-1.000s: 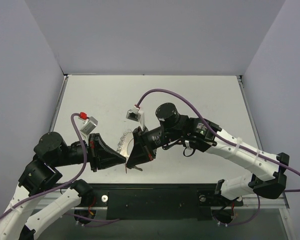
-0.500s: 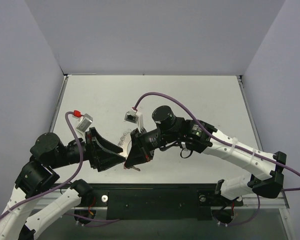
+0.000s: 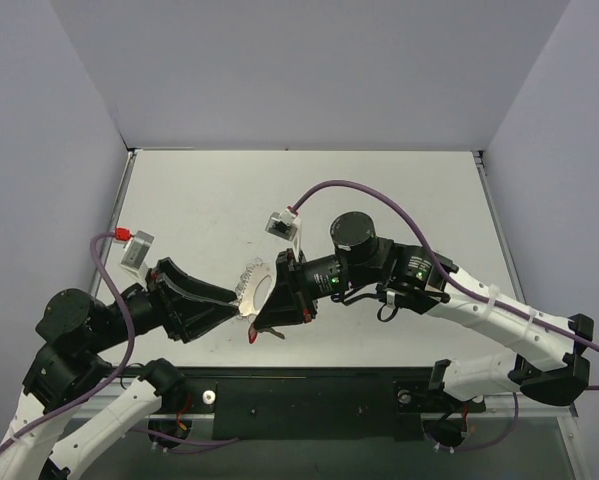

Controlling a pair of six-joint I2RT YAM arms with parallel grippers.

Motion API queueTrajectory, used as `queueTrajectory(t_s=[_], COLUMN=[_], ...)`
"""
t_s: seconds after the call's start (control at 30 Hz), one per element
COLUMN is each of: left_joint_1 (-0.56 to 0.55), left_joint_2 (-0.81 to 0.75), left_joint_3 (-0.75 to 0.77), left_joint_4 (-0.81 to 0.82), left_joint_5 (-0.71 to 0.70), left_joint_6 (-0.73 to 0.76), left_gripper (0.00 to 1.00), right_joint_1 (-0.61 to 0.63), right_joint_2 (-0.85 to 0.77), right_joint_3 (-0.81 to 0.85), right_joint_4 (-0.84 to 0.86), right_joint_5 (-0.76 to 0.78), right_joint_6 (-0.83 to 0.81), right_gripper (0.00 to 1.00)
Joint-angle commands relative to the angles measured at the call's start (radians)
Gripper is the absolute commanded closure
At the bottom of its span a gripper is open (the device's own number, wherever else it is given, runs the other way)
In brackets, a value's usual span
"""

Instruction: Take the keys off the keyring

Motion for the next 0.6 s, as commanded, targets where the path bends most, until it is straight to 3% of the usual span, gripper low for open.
queueTrajectory(t_s=[0.0, 0.27, 0.57], left_joint_1=[-0.001, -0.001, -0.001], left_joint_2=[-0.013, -0.019, -0.033], left_joint_3=[-0.032, -0.08, -0.096], left_joint_4=[0.106, 0.202, 0.212], left_joint_5=[-0.013, -0.017, -0.005], left_joint_6=[-0.072, -0.146, -0.158], left_gripper=[0.4, 0.5, 0.51], right_joint_1=[0.005, 0.005, 0.005], right_joint_2=[-0.023, -0.017, -0.002], right_joint_3=[0.01, 0.024, 0.047], right_joint_4=[0.079, 0.087, 0.09], right_joint_5=[-0.009, -0.006, 0.0], right_joint_6=[0.015, 0.017, 0.011], right_gripper=[1.0, 1.0, 1.0])
